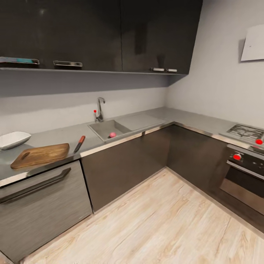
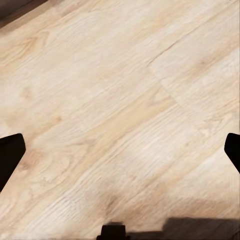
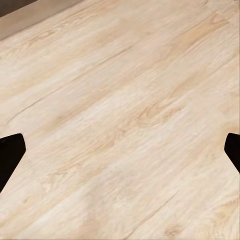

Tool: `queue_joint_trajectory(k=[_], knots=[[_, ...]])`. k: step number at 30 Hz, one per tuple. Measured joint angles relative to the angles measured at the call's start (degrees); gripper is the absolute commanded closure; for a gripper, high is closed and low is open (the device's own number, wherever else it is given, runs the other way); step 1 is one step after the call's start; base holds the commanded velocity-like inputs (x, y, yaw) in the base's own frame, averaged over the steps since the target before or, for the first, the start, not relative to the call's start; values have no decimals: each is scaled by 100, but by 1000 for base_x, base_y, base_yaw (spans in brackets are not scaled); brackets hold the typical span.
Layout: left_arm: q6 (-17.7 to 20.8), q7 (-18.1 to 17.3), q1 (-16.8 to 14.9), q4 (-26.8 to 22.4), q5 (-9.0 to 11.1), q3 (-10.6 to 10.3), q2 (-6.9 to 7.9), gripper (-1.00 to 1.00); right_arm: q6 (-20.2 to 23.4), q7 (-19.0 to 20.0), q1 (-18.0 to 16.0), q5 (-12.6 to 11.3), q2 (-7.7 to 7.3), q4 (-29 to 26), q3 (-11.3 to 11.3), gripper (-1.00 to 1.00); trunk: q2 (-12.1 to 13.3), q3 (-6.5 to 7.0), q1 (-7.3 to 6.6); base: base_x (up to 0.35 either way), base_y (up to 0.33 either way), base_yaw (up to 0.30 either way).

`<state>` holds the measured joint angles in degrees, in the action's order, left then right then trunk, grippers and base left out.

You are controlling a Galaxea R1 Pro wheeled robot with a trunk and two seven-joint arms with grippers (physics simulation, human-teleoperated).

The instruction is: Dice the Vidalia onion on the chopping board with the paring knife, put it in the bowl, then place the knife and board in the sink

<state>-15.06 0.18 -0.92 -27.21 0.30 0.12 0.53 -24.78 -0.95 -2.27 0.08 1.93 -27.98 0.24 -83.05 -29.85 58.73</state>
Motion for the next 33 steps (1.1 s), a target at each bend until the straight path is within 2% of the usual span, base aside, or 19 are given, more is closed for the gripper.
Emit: queue_joint_trajectory(k=[33], knots=[[1, 0, 0, 149, -18, 5, -8, -100, 5, 0, 0, 0, 0, 10, 10, -100, 0, -107, 0, 0, 0, 272]])
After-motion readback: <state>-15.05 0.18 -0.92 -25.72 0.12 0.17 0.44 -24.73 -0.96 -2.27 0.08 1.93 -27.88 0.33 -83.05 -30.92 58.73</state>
